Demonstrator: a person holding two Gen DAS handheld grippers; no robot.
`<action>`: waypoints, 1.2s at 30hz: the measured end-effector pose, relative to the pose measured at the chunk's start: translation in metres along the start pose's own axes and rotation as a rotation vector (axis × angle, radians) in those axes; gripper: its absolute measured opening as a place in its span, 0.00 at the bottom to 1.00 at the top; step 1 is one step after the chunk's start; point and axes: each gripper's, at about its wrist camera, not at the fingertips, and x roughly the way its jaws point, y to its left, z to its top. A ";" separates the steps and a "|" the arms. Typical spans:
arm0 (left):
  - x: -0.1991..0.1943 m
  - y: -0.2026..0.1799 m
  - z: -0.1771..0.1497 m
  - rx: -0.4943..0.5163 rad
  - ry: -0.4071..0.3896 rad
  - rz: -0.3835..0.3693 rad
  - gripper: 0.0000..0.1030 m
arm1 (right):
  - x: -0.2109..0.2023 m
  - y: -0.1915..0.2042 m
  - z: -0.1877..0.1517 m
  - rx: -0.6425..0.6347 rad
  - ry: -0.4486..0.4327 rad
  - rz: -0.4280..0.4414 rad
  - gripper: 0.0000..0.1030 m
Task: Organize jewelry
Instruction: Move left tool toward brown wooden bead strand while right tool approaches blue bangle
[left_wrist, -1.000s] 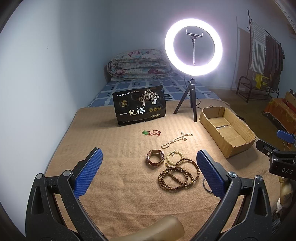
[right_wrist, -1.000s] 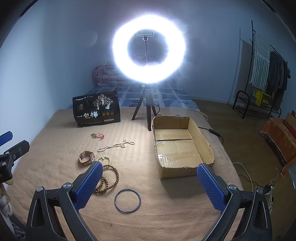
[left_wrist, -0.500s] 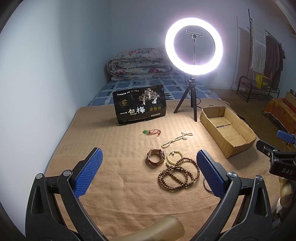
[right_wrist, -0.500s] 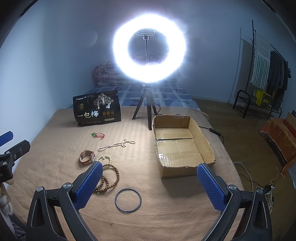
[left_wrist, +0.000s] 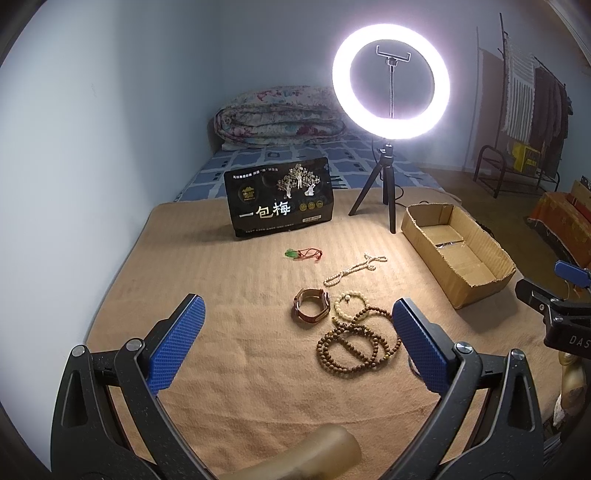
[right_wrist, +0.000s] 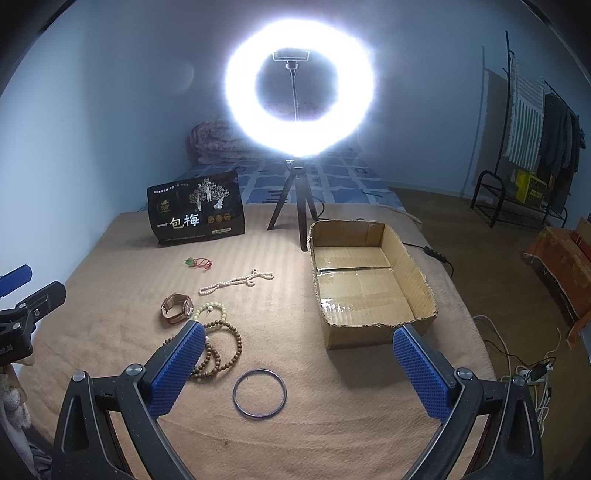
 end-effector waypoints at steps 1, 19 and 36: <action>0.001 0.000 -0.001 -0.001 0.003 0.002 1.00 | 0.000 0.001 -0.001 -0.005 0.003 0.002 1.00; 0.045 0.002 -0.012 -0.036 0.182 -0.025 1.00 | 0.032 0.000 -0.016 -0.013 0.113 0.060 1.00; 0.089 -0.015 -0.027 -0.005 0.299 -0.033 1.00 | 0.071 0.011 -0.033 -0.135 0.224 0.117 0.99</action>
